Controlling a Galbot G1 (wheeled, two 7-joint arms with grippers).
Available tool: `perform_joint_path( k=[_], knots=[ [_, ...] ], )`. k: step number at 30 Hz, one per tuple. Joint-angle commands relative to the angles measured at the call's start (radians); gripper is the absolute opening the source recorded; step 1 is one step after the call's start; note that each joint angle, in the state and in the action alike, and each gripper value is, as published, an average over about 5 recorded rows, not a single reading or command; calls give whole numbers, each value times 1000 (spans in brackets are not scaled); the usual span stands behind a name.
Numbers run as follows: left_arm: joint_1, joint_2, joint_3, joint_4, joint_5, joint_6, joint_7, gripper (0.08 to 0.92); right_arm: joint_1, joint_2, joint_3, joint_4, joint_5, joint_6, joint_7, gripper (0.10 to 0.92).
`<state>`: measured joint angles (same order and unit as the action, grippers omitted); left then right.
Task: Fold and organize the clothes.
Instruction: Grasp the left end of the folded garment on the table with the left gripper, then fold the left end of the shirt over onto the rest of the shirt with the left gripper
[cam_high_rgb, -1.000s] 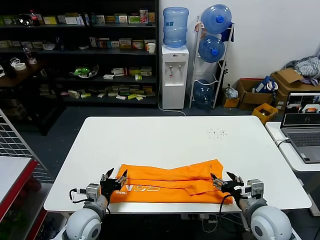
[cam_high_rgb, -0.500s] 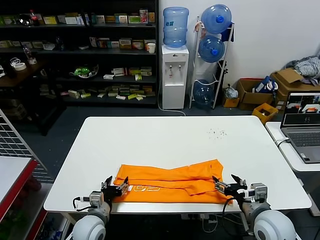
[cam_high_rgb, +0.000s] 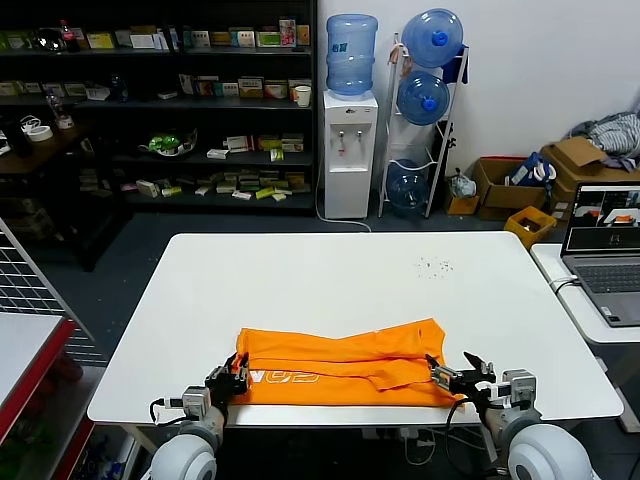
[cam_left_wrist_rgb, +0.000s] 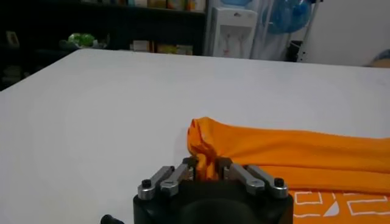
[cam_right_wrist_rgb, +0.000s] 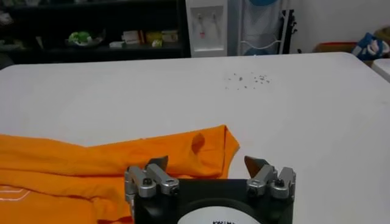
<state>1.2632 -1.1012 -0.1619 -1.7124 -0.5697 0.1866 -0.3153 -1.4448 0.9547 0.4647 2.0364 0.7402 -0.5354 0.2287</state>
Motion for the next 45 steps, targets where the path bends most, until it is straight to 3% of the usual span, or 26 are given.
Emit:
perform_joint_path(
  k=[1,6,9,17,26,31,35,39,45],
  knots=[
    [5,-11,-3,-10,5,-4,-5,247,-4,3,1,1,-4,3,-2,823],
    [20,0,-16,-61,0,-1,-15,135,-5,8,-1,0,-11,7,-2,823],
    [39,29,-41,-116,-12,3,-21,128,-2,14,-4,0,-16,10,-2,823],
    [116,213,-196,-202,-114,22,-17,128,21,34,-30,-12,-30,20,-2,823],
    [227,453,-395,-118,-214,22,17,128,66,57,-74,-39,-41,30,-4,823],
    [189,534,-405,25,-221,7,38,128,81,64,-93,-53,-49,37,-7,823],
    [106,568,-361,129,-188,-10,56,128,82,60,-96,-55,-52,41,-8,823],
    [79,578,-326,143,-150,-24,66,128,78,60,-89,-62,-56,44,-9,823],
    [96,474,-252,-151,-270,77,-34,128,74,81,-87,-77,-75,42,-4,823]
  ],
)
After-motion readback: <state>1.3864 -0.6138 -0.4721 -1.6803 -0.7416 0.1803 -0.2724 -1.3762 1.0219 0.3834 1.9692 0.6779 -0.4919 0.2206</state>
